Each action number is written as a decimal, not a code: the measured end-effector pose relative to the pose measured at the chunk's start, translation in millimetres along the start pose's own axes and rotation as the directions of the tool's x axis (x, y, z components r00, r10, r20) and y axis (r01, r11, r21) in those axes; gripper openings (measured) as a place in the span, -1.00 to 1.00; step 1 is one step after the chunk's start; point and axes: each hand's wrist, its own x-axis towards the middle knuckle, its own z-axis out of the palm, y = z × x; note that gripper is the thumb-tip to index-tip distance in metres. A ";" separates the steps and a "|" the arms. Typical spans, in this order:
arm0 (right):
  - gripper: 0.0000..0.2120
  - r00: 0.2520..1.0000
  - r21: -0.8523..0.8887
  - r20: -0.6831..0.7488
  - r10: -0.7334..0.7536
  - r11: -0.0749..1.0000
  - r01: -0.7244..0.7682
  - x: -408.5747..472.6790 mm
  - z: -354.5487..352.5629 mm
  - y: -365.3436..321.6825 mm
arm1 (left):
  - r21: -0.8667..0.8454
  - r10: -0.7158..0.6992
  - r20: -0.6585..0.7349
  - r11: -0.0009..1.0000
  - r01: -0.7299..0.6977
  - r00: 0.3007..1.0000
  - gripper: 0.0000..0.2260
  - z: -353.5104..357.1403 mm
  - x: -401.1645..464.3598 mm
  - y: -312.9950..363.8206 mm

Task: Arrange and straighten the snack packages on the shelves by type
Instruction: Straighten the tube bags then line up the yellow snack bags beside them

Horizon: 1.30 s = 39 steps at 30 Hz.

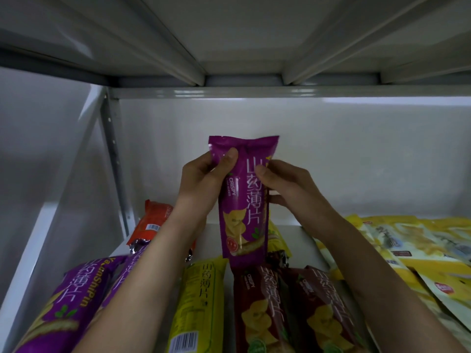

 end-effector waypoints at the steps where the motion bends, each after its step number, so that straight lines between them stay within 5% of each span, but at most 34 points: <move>1: -0.53 0.998 -0.033 0.039 0.047 0.998 -0.046 0.0 -0.3 2.9 | -0.003 -0.005 -0.014 1.000 0.005 1.000 -0.79 -1.5 1.4 -1.3; 5: -0.70 0.996 -0.078 0.040 0.079 0.994 -0.076 0.1 5.4 16.9 | 0.008 -0.061 0.001 0.998 0.061 0.998 -0.68 -5.6 5.0 -6.4; 11: -0.60 0.983 0.061 -0.124 0.134 0.990 -0.127 3.9 17.5 33.0 | 0.188 -0.211 0.066 0.963 0.195 0.975 -0.34 -18.1 12.0 -19.8; 16: -0.51 0.965 -0.026 -0.177 0.192 0.980 -0.199 3.8 24.2 51.0 | 0.291 -0.183 -0.078 0.936 0.198 0.980 -0.54 -23.2 11.2 -36.5; 22: -0.52 0.968 -0.335 0.122 0.218 0.927 -0.167 1.1 31.8 62.7 | 0.442 -0.155 -0.176 0.870 0.219 0.972 -0.56 -34.6 15.5 -59.2; 26: -0.41 0.951 -0.414 0.219 0.217 0.904 -0.111 -3.4 33.0 67.4 | 0.655 -0.177 -0.107 0.728 0.203 0.978 -0.59 -33.8 17.2 -71.9; 31: -0.57 0.936 -0.525 0.221 0.275 0.842 -0.124 -1.8 34.4 79.6 | 0.869 -0.361 0.125 0.490 0.074 0.924 -0.74 -33.6 15.3 -94.0; 39: -0.74 0.877 -0.689 0.292 0.382 0.720 -0.084 -6.1 42.0 70.6 | 0.948 -0.448 0.092 0.312 0.060 0.889 -0.63 -37.3 10.2 -97.4</move>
